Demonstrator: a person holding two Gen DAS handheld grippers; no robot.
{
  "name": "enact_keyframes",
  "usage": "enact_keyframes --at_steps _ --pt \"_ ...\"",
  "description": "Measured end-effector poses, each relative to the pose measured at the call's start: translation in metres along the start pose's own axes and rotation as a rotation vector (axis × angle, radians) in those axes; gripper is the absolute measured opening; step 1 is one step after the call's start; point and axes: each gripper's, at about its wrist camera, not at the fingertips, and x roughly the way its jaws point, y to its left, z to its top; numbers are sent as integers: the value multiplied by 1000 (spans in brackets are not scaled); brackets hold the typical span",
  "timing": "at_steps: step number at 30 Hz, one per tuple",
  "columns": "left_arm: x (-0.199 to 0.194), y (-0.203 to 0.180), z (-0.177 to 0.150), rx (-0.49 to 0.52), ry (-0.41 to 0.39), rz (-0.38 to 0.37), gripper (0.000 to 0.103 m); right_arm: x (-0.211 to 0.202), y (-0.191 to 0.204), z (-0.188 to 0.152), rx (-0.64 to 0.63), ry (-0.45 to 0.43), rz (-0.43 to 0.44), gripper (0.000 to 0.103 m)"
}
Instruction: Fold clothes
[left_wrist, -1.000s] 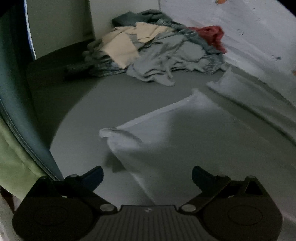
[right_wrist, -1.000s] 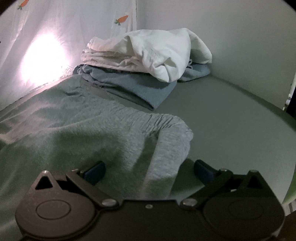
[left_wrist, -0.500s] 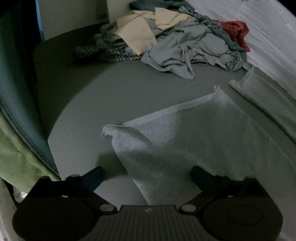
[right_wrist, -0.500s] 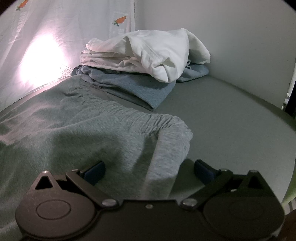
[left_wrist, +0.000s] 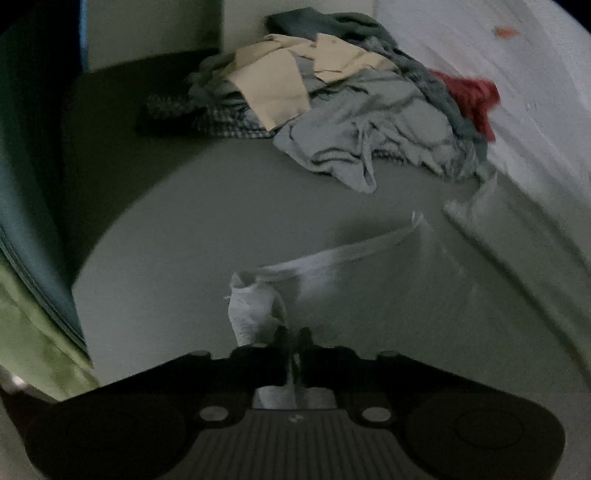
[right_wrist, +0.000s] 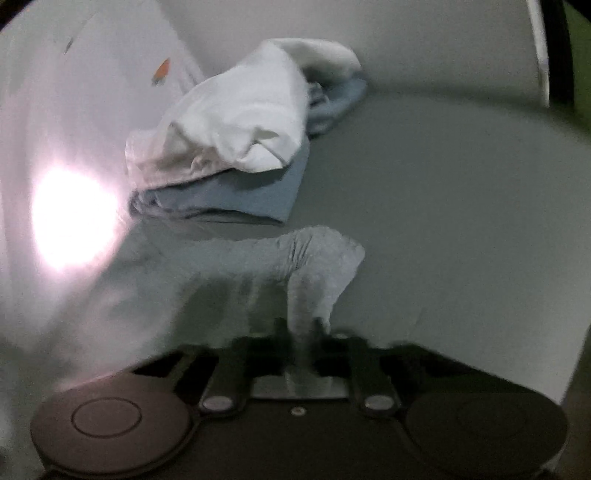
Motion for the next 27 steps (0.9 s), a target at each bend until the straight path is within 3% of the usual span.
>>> enact_keyframes --at_steps 6,11,15,17,23,27 --pt "-25 -11 29 -12 -92 -72 0 -24 -28 9 322 -26 329 2" --pt "-54 -14 60 -46 -180 -155 0 -36 -35 19 577 -87 508 2" --pt "-57 -13 65 5 -169 -136 0 -34 -27 20 564 -79 503 2" --pt "-49 -6 54 11 -110 -121 1 -29 -30 17 581 -53 475 2" --pt "-20 31 14 -87 73 -153 40 -22 -55 1 708 -5 437 2" --pt "-13 40 0 -61 99 -135 66 -27 -67 -8 760 -10 405 2"
